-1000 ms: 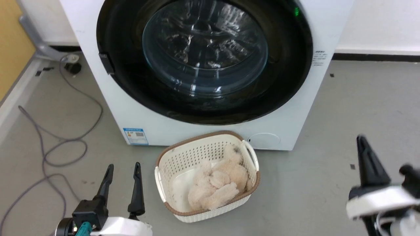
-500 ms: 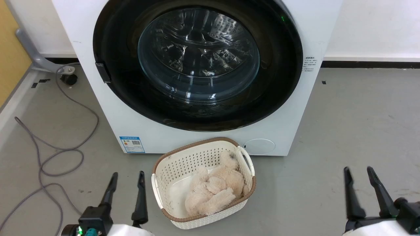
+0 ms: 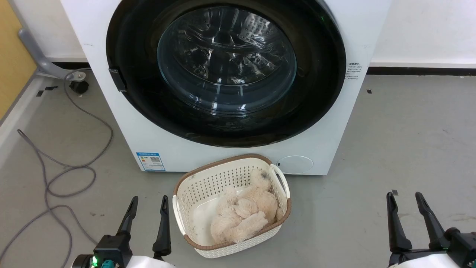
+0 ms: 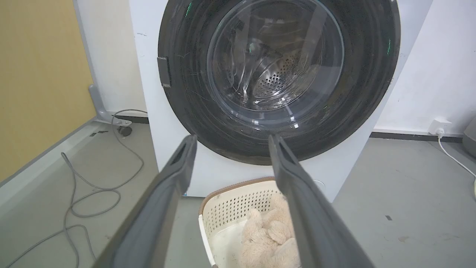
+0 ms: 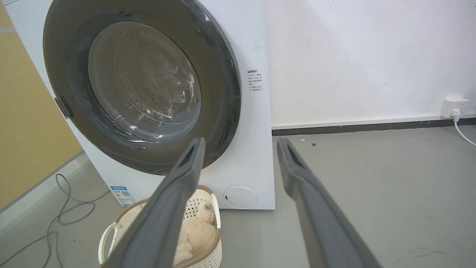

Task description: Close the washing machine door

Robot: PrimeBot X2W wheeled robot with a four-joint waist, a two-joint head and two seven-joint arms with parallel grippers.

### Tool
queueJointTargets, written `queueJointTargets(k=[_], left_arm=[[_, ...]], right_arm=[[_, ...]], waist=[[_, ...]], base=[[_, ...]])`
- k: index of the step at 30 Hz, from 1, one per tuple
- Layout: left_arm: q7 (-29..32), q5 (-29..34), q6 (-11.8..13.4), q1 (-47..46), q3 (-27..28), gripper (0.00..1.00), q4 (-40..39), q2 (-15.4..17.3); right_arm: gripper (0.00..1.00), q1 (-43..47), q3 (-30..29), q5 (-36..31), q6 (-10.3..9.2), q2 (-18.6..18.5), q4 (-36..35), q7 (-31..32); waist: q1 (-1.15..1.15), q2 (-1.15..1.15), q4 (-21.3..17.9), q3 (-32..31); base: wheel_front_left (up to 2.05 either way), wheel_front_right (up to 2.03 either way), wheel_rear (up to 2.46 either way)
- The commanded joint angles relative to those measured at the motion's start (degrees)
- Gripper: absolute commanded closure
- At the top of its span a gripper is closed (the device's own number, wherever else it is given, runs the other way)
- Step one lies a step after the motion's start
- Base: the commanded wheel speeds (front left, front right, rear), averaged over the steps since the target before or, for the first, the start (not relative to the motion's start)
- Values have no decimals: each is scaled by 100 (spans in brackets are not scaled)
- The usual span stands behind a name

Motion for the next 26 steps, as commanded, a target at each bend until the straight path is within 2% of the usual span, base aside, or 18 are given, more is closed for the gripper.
queueJointTargets(k=[1, 8, 9, 26], left_arm=[[-30, 20, 41, 25, -5, 0, 4, 4], [-30, -3, 54, 19, 0, 0, -38, 4], [0, -5, 33, 0, 4, 100, -36, 0], [178, 85, 26, -38, 42, 100, -98, 0]], right_arm=[[0, 47, -12, 43, -4, 51, -34, -25], [0, 29, 8, 39, -4, 62, -51, -25], [100, 0, 9, 41, 0, 31, -15, 0], [100, -47, 54, -102, 0, 48, -61, 176]], waist=[[1, 0, 3, 0], [1, 0, 4, 4], [1, 0, 5, 5], [1, 0, 3, -8]], base=[[0, 0, 0], [0, 0, 0], [0, 0, 0], [0, 0, 0]])
